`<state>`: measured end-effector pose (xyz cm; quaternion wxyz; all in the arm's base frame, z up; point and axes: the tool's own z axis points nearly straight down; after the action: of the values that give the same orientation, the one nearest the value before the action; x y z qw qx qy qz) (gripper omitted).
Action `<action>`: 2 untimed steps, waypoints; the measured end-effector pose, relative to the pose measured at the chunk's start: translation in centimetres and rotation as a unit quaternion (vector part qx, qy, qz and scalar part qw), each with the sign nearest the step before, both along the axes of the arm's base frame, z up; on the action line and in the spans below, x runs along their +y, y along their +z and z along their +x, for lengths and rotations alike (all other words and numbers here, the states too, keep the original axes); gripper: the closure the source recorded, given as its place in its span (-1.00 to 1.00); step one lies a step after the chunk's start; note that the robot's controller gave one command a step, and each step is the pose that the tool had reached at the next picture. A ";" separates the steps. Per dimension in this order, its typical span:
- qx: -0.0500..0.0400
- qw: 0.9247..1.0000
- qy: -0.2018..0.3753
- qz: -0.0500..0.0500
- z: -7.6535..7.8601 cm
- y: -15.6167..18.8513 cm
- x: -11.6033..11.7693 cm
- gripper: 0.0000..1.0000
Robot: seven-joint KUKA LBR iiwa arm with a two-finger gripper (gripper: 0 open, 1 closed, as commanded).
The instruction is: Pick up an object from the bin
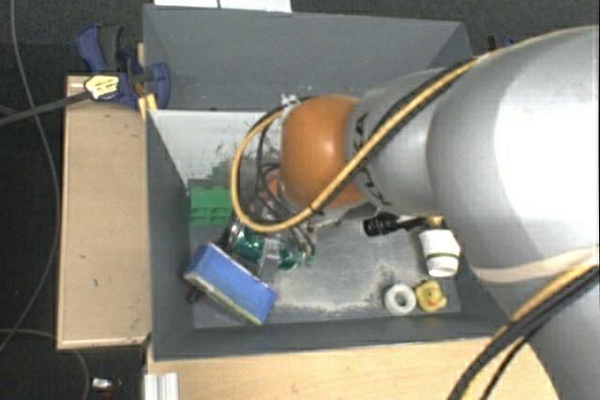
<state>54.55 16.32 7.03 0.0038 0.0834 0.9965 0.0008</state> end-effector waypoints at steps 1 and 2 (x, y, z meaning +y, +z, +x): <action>0.000 1.000 0.000 0.000 0.0 0.0 0.0 1.00; -0.001 1.000 -0.002 0.001 0.0 1.6 0.0 1.00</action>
Offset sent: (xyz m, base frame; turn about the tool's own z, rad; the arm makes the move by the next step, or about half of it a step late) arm 0.0001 0.0000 0.0327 0.0008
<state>54.55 16.31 8.58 0.0050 0.0849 0.9964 0.0018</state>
